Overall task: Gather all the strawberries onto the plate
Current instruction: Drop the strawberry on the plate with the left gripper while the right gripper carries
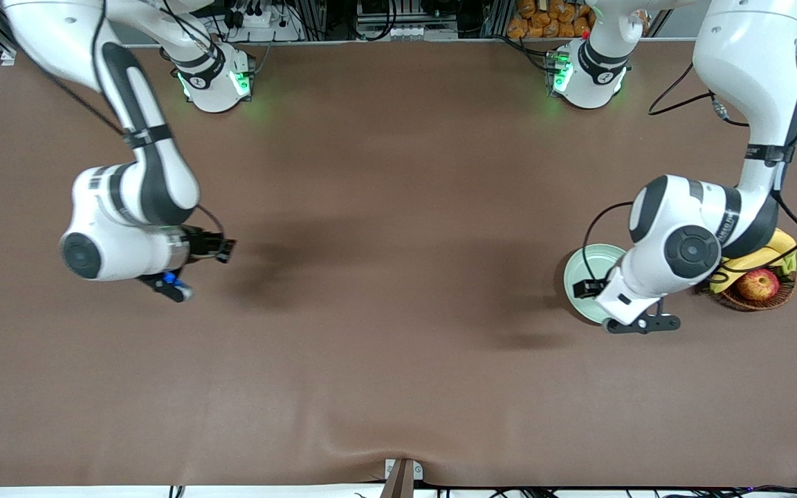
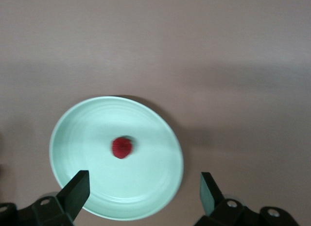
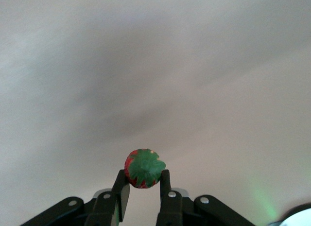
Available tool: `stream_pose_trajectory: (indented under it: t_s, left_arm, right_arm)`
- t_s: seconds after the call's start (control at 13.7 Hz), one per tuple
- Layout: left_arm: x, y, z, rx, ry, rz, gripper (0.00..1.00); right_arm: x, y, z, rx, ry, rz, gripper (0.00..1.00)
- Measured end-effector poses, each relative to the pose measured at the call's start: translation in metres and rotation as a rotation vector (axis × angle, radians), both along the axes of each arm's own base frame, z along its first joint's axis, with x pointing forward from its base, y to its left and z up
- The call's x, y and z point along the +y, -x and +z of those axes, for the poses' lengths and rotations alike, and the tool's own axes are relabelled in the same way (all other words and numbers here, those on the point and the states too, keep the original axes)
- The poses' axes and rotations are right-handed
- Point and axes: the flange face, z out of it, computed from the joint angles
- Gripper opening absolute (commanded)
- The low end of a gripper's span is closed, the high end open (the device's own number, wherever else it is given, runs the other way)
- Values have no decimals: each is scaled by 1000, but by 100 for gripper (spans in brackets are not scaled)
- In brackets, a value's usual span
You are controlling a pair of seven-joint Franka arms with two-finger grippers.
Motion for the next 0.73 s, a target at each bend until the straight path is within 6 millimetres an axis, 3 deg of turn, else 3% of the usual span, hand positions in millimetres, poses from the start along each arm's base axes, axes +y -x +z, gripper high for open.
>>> stream_pose_trajectory:
  t_s: [0.15, 0.37, 0.73]
  left_arm:
    - [-19, 6, -1, 4, 8, 8, 100]
    - [-21, 7, -2, 7, 8, 11, 100]
    - [-23, 8, -2, 6, 12, 9, 100]
  right_arm:
    - [61, 3, 15, -22, 8, -73, 0]
    - [135, 10, 16, -69, 2, -178, 0]
    - [261, 28, -34, -129, 57, -355, 0]
